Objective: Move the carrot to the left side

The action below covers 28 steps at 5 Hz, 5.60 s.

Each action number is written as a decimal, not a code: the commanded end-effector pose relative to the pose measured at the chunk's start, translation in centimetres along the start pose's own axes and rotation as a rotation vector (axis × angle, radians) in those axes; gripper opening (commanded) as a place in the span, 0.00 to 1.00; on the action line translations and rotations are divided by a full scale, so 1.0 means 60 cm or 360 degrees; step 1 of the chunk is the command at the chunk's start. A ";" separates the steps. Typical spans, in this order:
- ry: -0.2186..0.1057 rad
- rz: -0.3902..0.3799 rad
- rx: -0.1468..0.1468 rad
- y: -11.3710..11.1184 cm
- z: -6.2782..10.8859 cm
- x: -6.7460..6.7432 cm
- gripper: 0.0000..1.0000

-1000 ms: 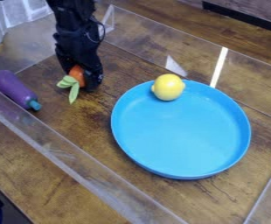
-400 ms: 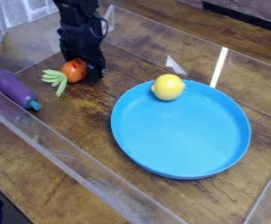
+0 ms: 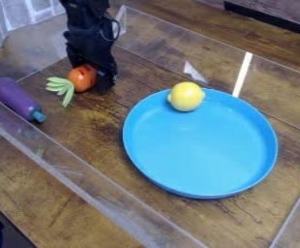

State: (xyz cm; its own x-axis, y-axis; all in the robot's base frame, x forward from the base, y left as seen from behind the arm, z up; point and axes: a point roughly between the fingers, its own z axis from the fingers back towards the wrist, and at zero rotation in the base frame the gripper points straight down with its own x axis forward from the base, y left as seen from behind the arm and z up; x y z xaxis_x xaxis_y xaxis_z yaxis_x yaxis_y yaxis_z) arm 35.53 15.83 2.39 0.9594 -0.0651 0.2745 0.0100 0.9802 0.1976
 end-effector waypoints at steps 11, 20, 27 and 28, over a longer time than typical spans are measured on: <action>0.0237 0.0170 -0.0118 0.016 -0.012 -0.062 1.00; 0.0439 0.0139 -0.0158 -0.004 0.010 -0.070 0.00; 0.0497 0.0067 -0.0231 -0.033 0.017 -0.065 0.00; 0.0509 0.0056 -0.0241 -0.036 0.018 -0.063 1.00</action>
State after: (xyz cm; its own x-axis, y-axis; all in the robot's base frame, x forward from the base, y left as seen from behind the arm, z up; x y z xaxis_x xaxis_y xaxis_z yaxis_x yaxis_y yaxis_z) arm 31.49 14.57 1.86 0.9988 0.0373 -0.0306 -0.0358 0.9982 0.0478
